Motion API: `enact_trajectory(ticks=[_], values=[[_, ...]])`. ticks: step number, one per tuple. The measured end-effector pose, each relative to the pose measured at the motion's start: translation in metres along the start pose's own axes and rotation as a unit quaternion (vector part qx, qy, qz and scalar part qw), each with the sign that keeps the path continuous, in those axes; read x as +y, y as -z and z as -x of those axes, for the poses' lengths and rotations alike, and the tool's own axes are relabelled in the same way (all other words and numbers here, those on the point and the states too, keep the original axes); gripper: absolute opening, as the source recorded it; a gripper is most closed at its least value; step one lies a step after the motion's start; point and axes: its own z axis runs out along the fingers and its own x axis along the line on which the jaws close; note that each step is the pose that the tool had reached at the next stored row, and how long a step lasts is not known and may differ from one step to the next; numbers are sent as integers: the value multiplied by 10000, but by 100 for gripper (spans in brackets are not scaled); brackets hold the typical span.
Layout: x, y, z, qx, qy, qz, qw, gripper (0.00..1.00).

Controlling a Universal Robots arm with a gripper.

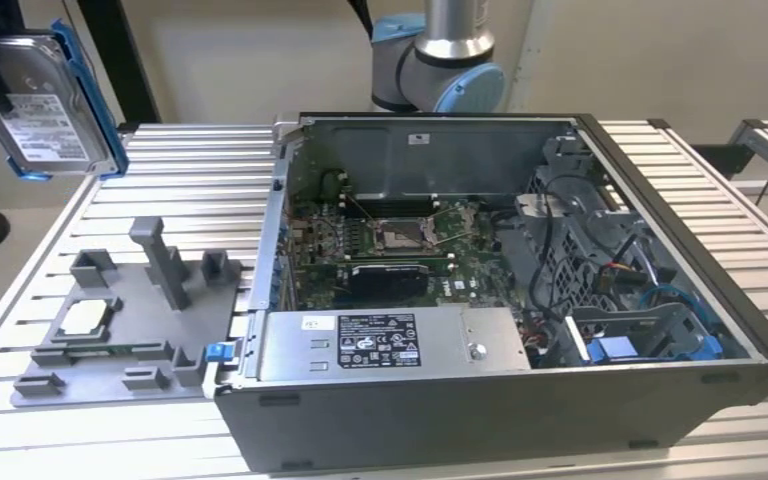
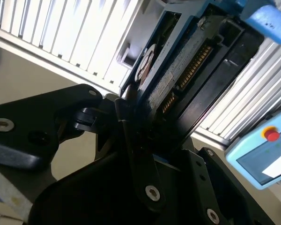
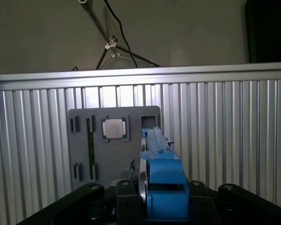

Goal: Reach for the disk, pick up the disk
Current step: 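Pick up the disk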

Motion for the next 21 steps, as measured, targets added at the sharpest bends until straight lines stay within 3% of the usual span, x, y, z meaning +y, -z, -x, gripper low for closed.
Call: enact_trajectory(ticks=[10,21], values=[[1,154,1,0,0,0,10000,0],[2,408,1,0,0,0,10000,0]])
